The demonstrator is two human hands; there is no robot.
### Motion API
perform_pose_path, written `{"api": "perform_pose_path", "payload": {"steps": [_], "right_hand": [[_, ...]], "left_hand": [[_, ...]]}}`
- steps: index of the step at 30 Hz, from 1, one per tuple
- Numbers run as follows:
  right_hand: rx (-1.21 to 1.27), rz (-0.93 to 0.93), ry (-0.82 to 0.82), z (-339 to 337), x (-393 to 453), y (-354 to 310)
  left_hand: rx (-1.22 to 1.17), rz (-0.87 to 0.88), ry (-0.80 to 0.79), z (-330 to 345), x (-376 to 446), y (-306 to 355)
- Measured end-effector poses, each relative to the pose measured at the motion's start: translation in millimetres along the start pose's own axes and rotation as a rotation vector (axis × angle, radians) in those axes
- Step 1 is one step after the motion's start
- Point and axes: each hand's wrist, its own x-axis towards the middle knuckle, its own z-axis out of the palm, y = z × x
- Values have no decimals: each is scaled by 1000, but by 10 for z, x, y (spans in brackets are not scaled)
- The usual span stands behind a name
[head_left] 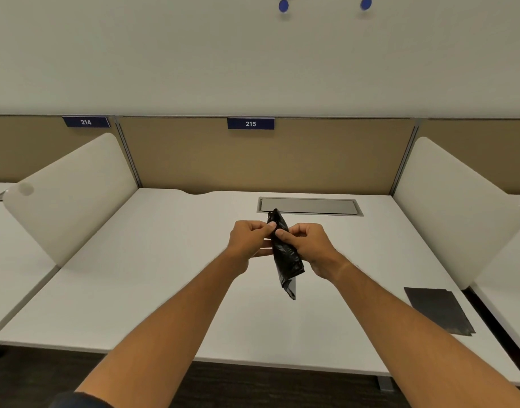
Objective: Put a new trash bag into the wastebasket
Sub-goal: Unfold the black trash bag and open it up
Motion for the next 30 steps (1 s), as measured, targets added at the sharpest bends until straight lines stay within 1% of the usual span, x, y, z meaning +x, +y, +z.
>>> {"api": "perform_pose_path", "payload": {"steps": [3, 7, 11, 16, 18, 20, 23, 25, 28, 30], "right_hand": [[50, 24, 39, -49, 16, -6], [24, 36, 220, -270, 52, -10], [-29, 73, 374, -679, 71, 21], [-182, 120, 579, -1033, 57, 20], [-194, 122, 652, -1129, 69, -1], [-169, 133, 683, -1209, 92, -19], [-140, 150, 646, -1246, 122, -60], [-86, 147, 553, -1196, 128, -113], [30, 115, 357, -1006, 137, -250], [85, 96, 229, -809, 143, -360]], "left_hand": [[9, 14, 44, -30, -4, 8], [67, 41, 172, -224, 19, 40], [181, 54, 304, -636, 53, 33], [255, 17, 485, -1147, 106, -16], [295, -7, 565, -1336, 128, -30], [328, -33, 638, -1500, 132, -31], [413, -50, 773, -1622, 111, -19], [459, -27, 815, -1585, 94, 13], [455, 14, 804, -1413, 119, 76], [433, 81, 766, -1205, 120, 155]]}}
